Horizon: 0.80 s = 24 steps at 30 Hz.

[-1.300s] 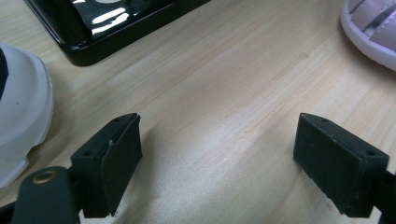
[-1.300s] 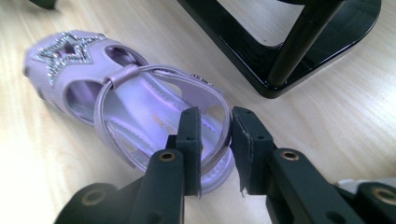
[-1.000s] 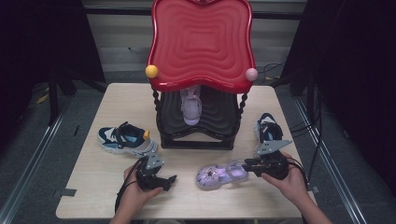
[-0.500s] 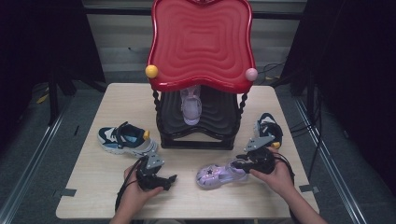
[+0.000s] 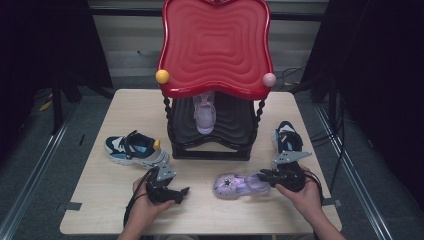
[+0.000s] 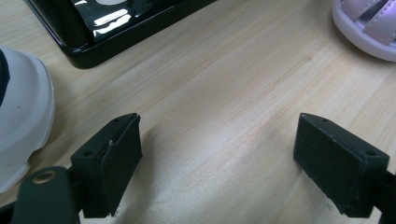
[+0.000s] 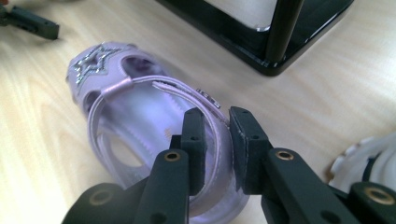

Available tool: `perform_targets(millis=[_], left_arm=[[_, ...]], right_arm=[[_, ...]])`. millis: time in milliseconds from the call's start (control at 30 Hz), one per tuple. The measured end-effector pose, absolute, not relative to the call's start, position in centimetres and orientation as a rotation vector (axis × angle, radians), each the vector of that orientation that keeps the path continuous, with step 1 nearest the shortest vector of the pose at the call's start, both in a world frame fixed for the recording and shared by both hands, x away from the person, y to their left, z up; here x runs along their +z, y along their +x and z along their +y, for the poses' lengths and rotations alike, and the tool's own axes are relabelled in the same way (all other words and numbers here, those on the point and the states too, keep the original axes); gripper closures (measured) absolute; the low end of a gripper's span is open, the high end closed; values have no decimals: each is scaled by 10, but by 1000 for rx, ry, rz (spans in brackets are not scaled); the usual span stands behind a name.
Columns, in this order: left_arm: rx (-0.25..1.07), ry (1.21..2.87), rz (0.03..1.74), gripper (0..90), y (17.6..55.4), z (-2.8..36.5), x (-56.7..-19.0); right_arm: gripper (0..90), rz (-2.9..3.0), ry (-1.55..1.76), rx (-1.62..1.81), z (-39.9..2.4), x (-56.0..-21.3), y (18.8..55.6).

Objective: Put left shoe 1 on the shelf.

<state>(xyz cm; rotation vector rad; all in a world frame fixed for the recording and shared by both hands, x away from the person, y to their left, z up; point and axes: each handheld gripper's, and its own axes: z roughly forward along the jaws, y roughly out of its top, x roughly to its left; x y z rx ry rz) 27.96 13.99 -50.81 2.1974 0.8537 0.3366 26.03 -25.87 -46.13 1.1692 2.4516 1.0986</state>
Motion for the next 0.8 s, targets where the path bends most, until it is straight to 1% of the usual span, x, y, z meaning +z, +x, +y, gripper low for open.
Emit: perform_targets(millis=[67,233,267,300,367,433,500,567,667,767,800], left_arm=[[340,2203,847,148,280,140,-508],[344,2208,847,148,280,140,-508],[343,2198,851,148,280,140,-508],[345,2199,849,148,280,140,-508],[339,2195,855,148,280,139,-508],[340,2197,856,148,280,139,-508],[340,2198,857,148,280,140,-508],[340,2198,857,148,280,140,-508],[339,2196,856,148,280,140,-508],[339,2197,858,148,280,140,-508],[339,2197,858,148,280,140,-508]], right_arm=[[760,2466,1156,1096,-262,-462,256],[660,2492,1122,1114,-267,-465,250],[618,2496,1101,1092,-267,-465,250],[551,2480,1087,1083,-267,-465,251],[524,2475,1072,1104,-266,-463,254],[479,2482,1043,1101,-263,-462,259],[477,2506,1024,1102,-259,-462,264],[501,2541,993,1092,-255,-464,269],[590,2563,960,1045,-249,-466,270],[642,2569,980,1045,-249,-466,269],[685,2572,981,1034,-249,-466,269]])
